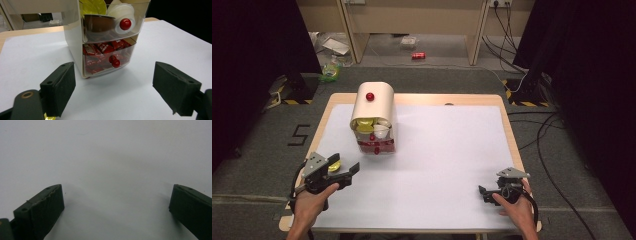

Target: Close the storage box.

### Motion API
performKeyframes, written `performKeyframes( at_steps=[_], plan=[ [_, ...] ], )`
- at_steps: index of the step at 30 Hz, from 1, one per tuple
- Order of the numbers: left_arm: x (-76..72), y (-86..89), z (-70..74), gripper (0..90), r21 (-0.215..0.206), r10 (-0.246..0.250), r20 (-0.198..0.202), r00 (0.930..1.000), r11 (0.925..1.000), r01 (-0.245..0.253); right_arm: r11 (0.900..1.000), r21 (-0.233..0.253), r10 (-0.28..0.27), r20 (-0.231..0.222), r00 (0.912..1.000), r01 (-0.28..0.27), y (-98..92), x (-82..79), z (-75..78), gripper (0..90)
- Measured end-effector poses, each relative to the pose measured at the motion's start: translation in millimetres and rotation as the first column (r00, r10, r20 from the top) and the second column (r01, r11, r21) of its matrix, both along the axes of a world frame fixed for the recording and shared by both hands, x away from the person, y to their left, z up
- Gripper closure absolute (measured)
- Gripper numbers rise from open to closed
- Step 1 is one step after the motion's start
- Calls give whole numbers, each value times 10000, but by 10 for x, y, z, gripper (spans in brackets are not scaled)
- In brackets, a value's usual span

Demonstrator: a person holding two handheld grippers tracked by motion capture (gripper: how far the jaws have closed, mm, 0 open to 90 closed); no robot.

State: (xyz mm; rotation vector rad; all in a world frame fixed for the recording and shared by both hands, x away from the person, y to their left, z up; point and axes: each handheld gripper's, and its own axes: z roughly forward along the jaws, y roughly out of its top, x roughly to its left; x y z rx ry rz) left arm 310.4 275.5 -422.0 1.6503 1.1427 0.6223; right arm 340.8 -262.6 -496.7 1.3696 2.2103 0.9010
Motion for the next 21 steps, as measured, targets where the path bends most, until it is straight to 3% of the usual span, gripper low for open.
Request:
performKeyframes(
  at_steps=[10, 21],
  plan=[
    [-76, -12, -81, 179, 212, -51, 66, 10000, 9998, 50, 10000, 10, -11, 1, 10000, 11, 1, 0, 0, 3],
    [-182, 3, -261, 178, 293, -95, -143, 9999, 9995, 99, 10000, -9, -1, -11, 10000, 1, 0, -1, 1, 3]
  ],
)
